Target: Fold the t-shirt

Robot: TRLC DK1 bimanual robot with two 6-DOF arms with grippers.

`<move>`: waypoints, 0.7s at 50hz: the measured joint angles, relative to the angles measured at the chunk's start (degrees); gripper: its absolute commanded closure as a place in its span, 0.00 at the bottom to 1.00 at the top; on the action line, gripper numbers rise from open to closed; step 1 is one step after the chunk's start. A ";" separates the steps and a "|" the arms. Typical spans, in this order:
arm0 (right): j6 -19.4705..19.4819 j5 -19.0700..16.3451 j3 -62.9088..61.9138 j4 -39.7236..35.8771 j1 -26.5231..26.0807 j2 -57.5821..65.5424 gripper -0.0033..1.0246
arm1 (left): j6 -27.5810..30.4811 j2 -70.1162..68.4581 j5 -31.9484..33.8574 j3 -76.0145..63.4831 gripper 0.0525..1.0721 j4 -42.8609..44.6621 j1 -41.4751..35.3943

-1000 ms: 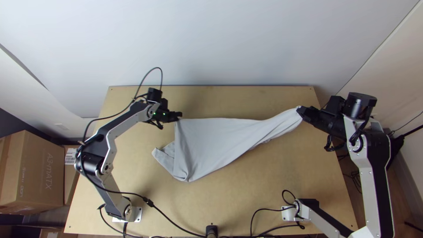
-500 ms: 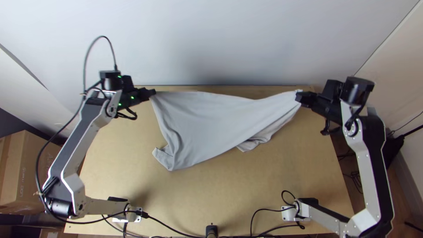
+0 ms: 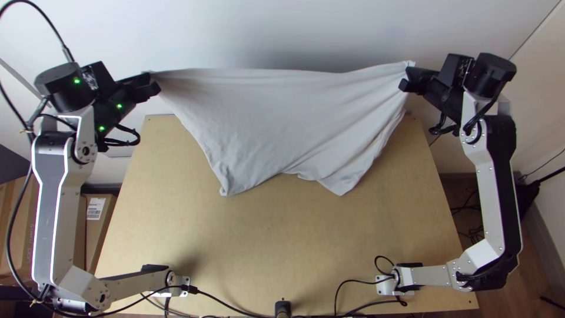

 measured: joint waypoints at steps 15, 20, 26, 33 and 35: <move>-3.72 0.24 2.03 4.50 2.38 -7.32 0.98 | 4.74 -7.04 -4.70 5.77 0.98 -0.07 0.00; -5.31 0.20 0.92 5.49 2.82 -13.94 0.98 | 5.09 -11.17 -4.90 5.84 0.98 -0.04 0.46; -5.90 0.20 -0.94 6.10 3.04 -22.73 0.98 | 5.31 -16.50 -5.20 5.84 0.98 -0.04 0.52; -6.05 0.13 -4.15 7.08 3.08 -32.50 0.98 | 5.46 -23.21 -6.01 5.81 0.98 -0.07 0.50; -6.03 0.07 -5.27 7.10 3.08 -35.01 0.98 | 5.44 -24.98 -6.38 5.81 0.98 -0.09 0.61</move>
